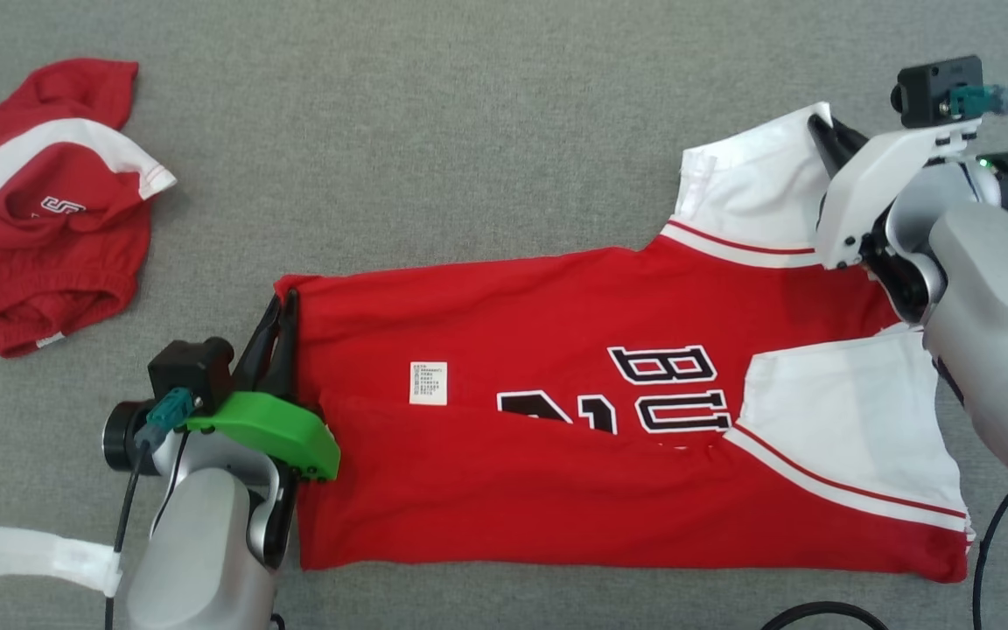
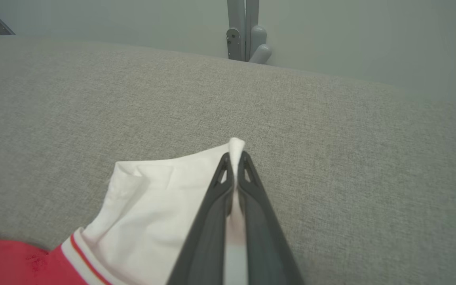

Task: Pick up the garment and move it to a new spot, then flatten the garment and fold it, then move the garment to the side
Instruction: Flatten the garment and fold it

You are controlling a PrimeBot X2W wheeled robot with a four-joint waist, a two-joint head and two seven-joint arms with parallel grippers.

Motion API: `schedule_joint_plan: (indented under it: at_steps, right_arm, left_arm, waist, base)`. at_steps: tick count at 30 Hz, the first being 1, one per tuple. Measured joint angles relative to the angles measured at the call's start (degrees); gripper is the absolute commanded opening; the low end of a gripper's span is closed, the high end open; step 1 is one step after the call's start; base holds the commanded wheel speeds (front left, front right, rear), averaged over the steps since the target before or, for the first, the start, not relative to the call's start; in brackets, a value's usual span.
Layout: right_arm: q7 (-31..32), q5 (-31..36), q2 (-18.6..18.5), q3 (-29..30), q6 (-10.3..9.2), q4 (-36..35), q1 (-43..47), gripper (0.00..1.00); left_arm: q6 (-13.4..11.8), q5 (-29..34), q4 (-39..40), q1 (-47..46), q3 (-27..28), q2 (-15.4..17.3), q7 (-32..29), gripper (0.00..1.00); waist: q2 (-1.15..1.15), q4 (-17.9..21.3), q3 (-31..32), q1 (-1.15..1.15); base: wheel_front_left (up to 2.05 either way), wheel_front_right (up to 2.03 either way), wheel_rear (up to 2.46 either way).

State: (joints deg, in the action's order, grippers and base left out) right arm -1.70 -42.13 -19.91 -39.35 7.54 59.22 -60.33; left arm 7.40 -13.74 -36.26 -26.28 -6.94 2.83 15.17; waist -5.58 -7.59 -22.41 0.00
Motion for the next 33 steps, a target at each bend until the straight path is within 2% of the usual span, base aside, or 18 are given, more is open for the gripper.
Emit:
schedule_joint_plan:
  at_steps: [10, 21, 27, 33]
  right_arm:
    - [-5.4, -7.4, -2.5, -3.4, 0.0, -7.1, 10.1, 0.0]
    - [-9.4, -14.2, -6.0, -5.5, 0.0, -18.1, 23.5, 0.0]
    - [-11.1, -16.9, -5.4, -5.2, -0.01, -21.7, 31.1, 0.0]
    - [-12.2, -18.2, -3.5, -3.7, -0.01, -22.1, 36.6, 0.0]
  left_arm:
    - [0.0, -0.1, 1.1, 7.4, 2.7, 1.8, 0.0, 0.0]
    - [0.0, -0.3, 3.2, 13.5, 4.2, 3.1, 0.0, 0.0]
    - [0.0, -0.5, 4.7, 16.3, 3.6, 4.0, 0.0, 0.0]
    - [0.0, -0.6, 6.9, 19.6, 3.8, 4.5, 0.0, 0.0]
  waist:
    - [-0.01, 3.5, 8.5, 0.0]
    - [0.0, 9.9, 13.1, 0.0]
    - [-0.01, 11.8, 14.7, 0.0]
    - [-0.01, 12.5, 15.2, 0.0]
  base:
    - [0.0, 0.0, 0.0]
    - [0.0, 0.0, 0.0]
    - [0.0, 0.0, 0.0]
    - [0.0, 0.0, 0.0]
